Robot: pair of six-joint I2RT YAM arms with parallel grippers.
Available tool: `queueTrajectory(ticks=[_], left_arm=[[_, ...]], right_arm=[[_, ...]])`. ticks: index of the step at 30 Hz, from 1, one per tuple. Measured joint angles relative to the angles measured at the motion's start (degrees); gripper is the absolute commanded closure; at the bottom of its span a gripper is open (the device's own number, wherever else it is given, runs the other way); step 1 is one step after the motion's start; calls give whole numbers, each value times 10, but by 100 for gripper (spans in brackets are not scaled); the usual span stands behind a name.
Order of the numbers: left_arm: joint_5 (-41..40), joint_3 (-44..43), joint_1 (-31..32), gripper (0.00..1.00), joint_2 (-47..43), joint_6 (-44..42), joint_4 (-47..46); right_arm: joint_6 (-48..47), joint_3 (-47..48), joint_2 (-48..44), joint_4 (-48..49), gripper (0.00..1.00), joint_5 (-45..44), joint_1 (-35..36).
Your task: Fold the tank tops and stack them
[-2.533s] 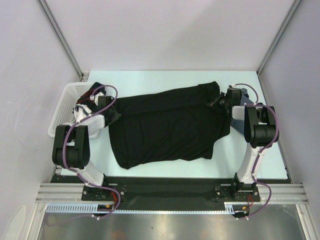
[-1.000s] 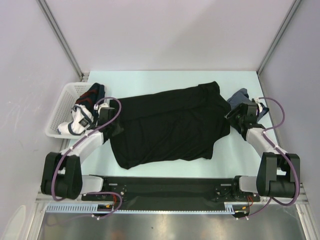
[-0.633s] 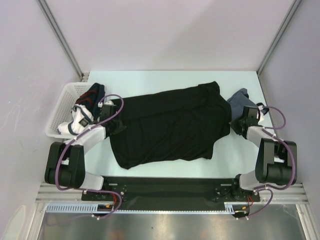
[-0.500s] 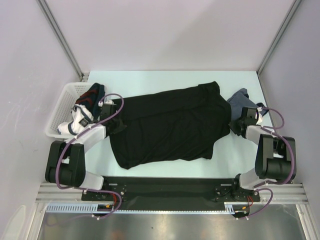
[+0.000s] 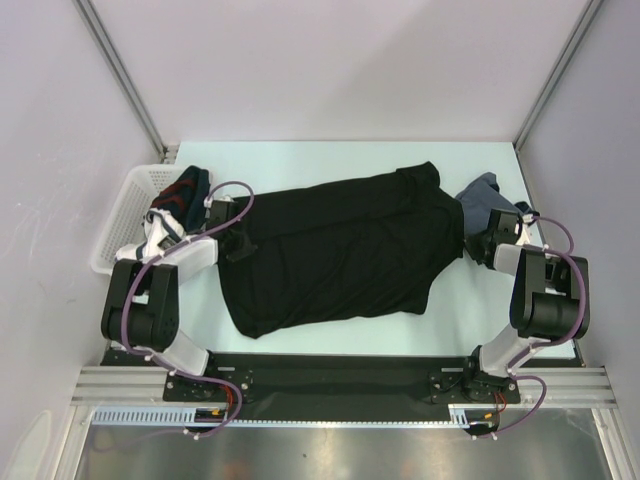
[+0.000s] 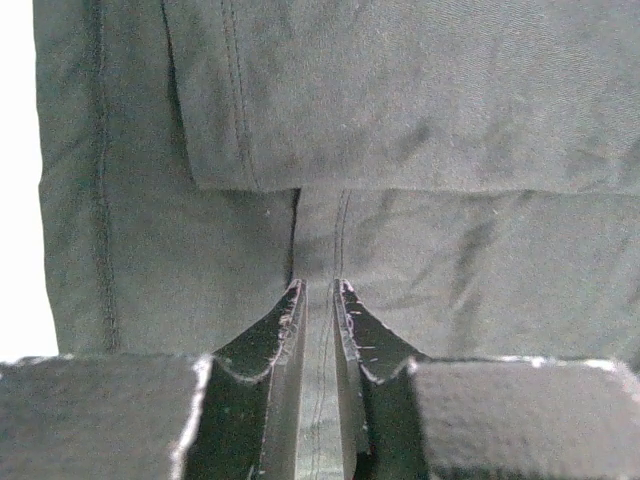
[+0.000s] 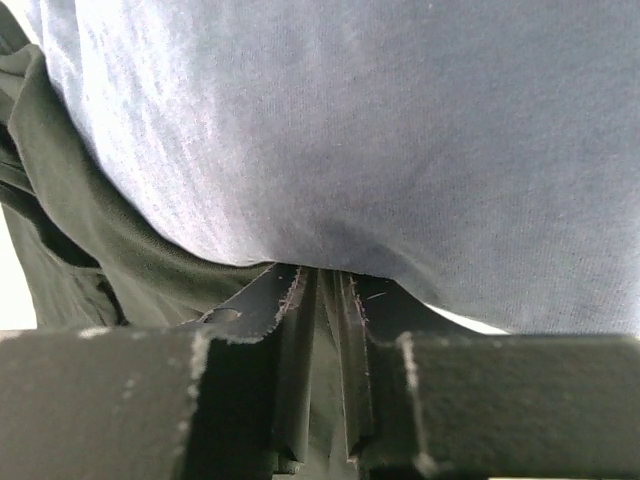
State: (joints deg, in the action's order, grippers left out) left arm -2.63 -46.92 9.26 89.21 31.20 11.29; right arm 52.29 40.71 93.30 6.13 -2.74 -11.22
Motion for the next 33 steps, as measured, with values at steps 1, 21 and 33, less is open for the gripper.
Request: queueTrajectory(ticks=[1,21,33], left_arm=[[0,-3,0,77,7,-2,0],[-33,-69,11,71,87,-18,23],[-70,-64,16,88,77,-22,38]], right_arm=[[0,2,3,4,82,2,0],[-9,-10,-9,14,74,2,-1],[-10,-13,-12,14,73,2,-1]])
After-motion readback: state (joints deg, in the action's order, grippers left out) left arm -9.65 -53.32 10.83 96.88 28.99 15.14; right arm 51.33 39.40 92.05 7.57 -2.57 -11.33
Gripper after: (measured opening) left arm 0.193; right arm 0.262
